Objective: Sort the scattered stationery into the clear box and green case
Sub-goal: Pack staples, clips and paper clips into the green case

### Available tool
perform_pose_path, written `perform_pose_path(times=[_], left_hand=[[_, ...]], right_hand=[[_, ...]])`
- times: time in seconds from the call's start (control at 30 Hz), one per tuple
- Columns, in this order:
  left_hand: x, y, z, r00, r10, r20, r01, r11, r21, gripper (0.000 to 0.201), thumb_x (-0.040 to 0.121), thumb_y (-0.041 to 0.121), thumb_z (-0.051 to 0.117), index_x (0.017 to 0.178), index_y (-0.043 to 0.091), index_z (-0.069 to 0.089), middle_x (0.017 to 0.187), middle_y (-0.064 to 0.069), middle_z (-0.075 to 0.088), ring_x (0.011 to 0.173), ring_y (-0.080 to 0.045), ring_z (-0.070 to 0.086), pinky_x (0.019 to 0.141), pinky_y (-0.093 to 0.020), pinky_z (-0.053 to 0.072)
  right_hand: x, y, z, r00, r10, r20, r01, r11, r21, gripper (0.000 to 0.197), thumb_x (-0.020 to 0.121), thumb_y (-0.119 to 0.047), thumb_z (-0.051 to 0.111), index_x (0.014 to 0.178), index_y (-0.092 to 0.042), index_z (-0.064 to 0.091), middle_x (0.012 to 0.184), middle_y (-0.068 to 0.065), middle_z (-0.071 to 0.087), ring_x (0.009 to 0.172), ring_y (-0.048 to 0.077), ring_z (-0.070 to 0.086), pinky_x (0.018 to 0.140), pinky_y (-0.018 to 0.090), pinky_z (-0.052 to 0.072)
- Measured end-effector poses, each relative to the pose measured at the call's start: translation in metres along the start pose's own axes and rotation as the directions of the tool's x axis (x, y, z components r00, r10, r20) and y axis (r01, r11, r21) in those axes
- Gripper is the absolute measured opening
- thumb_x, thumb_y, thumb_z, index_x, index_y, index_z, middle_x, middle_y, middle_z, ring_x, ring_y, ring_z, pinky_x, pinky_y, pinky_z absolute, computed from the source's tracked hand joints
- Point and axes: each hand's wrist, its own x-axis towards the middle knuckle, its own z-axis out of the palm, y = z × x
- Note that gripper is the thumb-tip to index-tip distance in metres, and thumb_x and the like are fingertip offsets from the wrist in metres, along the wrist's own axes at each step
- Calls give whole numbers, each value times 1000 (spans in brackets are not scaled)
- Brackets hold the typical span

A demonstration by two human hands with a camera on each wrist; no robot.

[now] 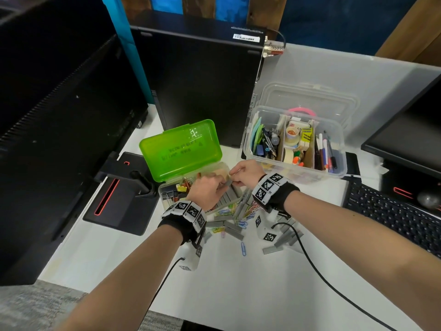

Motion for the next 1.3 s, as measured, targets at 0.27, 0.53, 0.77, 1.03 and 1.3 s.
perform_pose_path(times=[0.27, 0.53, 0.77, 1.03, 1.3], left_hand=[[-5, -4, 5, 982, 82, 170, -147, 896, 420, 41, 99, 30, 36, 139, 41, 37, 137, -8, 33, 126, -27, 32, 106, -48, 28], [-2, -3, 8, 980, 33, 194, -102, 928, 358, 35, 98, 35, 44, 132, 38, 50, 137, -7, 35, 129, -27, 29, 112, -51, 20], [9, 5, 12, 984, -22, 177, -43, 934, 355, 25, 91, 35, 51, 109, 21, 57, 126, -9, 37, 120, -28, 32, 106, -50, 28], [22, 19, 24, 985, -77, 154, -14, 858, 514, 33, 87, 33, 56, 114, 14, 58, 122, -9, 40, 114, -28, 36, 95, -42, 33], [20, 23, 3, 994, -43, 96, 15, 962, 274, 15, 87, 33, 54, 90, 24, 65, 119, -2, 46, 116, -24, 35, 101, -43, 30]], right_hand=[[5, -14, -5, 955, -246, 166, 297, 784, -545, 25, 84, 4, 51, 84, -12, 70, 83, 3, 65, 76, 14, 55, 73, 26, 47], [7, -21, -4, 951, -230, 207, 308, 770, -559, 28, 84, 5, 47, 84, -9, 72, 80, 1, 63, 77, 14, 55, 72, 22, 41], [6, -12, -10, 955, -253, 155, 297, 800, -521, 28, 80, 6, 49, 82, -13, 69, 81, 0, 63, 76, 16, 56, 72, 28, 46], [-18, 13, -21, 941, -334, 51, 328, 868, -373, 21, 83, 5, 54, 88, -10, 68, 81, -1, 58, 76, 14, 55, 67, 17, 41], [-32, 22, -41, 944, -320, -73, 291, 918, -269, 18, 86, 1, 57, 96, -9, 68, 85, -1, 58, 78, 10, 52, 67, 12, 40]])
